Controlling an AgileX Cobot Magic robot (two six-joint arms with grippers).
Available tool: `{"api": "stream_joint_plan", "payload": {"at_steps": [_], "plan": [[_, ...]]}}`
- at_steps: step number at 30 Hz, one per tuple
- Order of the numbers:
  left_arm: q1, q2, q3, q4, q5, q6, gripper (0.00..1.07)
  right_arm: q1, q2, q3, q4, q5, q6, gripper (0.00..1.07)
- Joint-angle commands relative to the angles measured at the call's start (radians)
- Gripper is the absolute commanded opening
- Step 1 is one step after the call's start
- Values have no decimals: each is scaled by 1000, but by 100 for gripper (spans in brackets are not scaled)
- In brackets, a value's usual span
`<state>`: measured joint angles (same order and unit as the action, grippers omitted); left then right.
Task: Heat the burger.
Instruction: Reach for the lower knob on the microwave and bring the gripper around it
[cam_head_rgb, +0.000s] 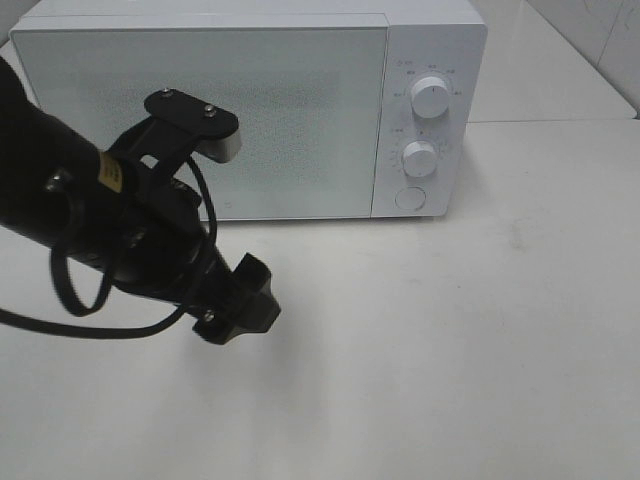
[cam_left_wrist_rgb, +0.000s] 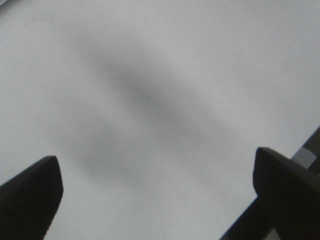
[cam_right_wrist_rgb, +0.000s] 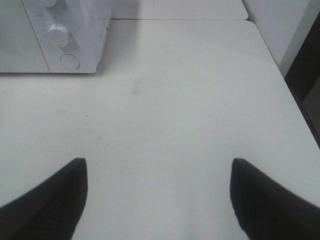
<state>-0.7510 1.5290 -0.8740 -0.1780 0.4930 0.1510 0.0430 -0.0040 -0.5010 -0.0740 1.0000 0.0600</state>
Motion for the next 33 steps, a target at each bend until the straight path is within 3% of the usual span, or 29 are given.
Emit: {"api": "stream_joint_plan", "payload": {"at_steps": [1, 3, 4, 6, 8, 12, 14, 17, 19, 20, 22, 28, 33], "plan": [[3, -74, 2, 77, 132, -62, 98, -6, -29, 4, 0, -6, 2, 76], [9, -86, 2, 89, 154, -83, 98, -6, -29, 4, 0, -6, 2, 76], [30, -111, 2, 100, 198, -123, 97, -6, -29, 4, 0, -6, 2, 76], [50, -123, 2, 100, 224, -135, 97, -6, -29, 4, 0, -6, 2, 76], [156, -157, 2, 93, 330, -137, 97, -6, -29, 4, 0, -6, 2, 76], [248, -188, 2, 92, 423, -136, 97, -6, -29, 4, 0, -6, 2, 76], [343, -225, 2, 93, 496, -133, 97, -6, -29, 4, 0, -6, 2, 76], [377, -239, 2, 93, 520, -133, 97, -6, -29, 4, 0, -6, 2, 76], [504, -295, 2, 93, 597, -133, 97, -6, -29, 4, 0, -6, 2, 76], [504, -295, 2, 93, 597, -133, 97, -6, -29, 4, 0, -6, 2, 76], [587, -345, 2, 93, 646, -133, 97, -6, -29, 4, 0, -6, 2, 76], [674, -466, 4, 93, 716, -137, 97, -6, -29, 4, 0, -6, 2, 76], [677, -590, 47, 101, 722, -140, 97, -6, -29, 4, 0, -6, 2, 76]]}}
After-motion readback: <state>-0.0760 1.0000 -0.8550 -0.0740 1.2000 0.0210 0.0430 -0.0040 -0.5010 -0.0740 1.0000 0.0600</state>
